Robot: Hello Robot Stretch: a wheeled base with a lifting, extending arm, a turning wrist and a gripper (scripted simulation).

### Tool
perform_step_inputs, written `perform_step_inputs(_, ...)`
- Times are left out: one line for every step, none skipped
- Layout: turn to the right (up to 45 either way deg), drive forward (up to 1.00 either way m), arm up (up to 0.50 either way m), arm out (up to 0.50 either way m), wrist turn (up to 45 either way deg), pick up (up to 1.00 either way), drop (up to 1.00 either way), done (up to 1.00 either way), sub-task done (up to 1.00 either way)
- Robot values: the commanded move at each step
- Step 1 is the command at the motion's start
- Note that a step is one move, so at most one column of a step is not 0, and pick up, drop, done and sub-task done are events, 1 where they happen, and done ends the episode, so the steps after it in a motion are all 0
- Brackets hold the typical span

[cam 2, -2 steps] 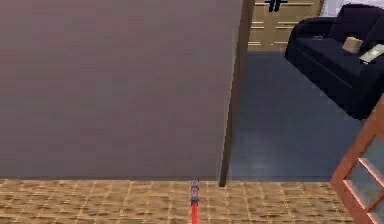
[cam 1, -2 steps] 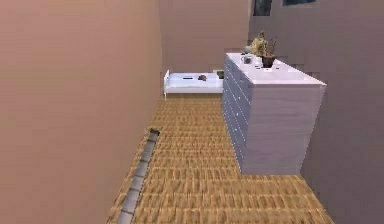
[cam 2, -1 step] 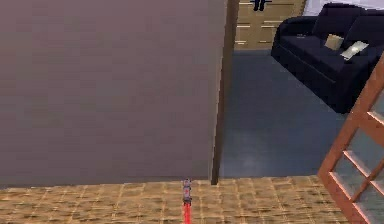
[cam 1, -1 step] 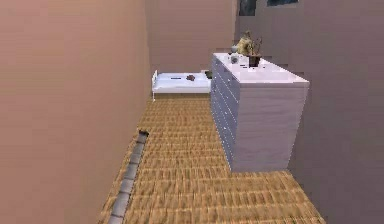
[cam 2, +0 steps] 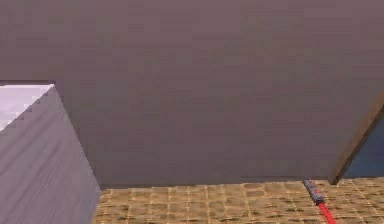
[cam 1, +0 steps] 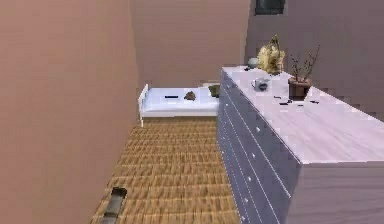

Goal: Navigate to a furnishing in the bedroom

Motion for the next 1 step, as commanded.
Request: perform_step_inputs(0.0, 1.0, 0.0, 0.0, 0.0, 0.0, 0.0, 0.0, 0.0)
